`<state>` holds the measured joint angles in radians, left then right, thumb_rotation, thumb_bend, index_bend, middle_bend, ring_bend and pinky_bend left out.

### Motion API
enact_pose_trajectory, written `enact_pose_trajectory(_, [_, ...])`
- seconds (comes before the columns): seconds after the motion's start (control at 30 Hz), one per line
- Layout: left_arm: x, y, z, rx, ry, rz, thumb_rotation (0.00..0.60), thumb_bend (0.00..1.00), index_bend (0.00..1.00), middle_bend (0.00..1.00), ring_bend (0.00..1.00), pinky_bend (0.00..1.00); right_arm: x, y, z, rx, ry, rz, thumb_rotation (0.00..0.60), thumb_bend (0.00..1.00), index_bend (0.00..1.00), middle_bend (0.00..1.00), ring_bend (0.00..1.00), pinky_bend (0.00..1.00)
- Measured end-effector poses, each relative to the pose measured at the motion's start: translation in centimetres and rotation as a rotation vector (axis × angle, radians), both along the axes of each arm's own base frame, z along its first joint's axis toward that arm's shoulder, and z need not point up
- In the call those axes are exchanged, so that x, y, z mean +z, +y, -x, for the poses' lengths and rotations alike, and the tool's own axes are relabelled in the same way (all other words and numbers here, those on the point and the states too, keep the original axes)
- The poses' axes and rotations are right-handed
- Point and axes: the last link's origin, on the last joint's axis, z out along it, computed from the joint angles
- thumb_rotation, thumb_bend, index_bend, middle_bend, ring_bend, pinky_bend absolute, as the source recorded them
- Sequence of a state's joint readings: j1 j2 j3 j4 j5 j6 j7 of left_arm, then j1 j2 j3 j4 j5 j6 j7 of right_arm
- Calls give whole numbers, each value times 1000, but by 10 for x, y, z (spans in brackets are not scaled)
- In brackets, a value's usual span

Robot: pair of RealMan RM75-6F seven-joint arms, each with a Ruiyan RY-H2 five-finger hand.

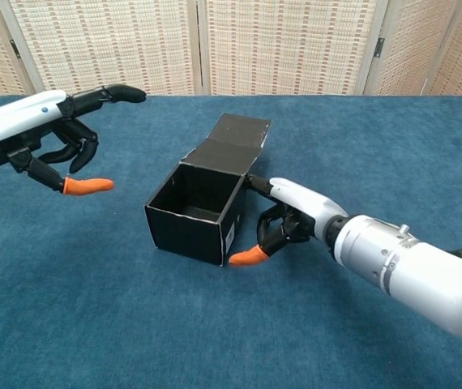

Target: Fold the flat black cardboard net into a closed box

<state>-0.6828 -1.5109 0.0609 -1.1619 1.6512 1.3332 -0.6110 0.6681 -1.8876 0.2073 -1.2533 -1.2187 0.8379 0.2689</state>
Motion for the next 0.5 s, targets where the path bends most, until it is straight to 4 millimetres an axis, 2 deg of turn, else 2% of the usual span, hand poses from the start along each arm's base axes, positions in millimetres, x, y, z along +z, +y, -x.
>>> enact_pose_trajectory(0.23, [-4,4,9,160,-67,146,600,257,0,2,667,945,26,1,17,-20,22,42,600,0,0,0,556,1000])
enact_pose_trajectory(0.5, [-17,14,26,405,-165,368,600,253,0,0,654,945,71,-2,31,-16,57,55,600,0,0,0,556,1000])
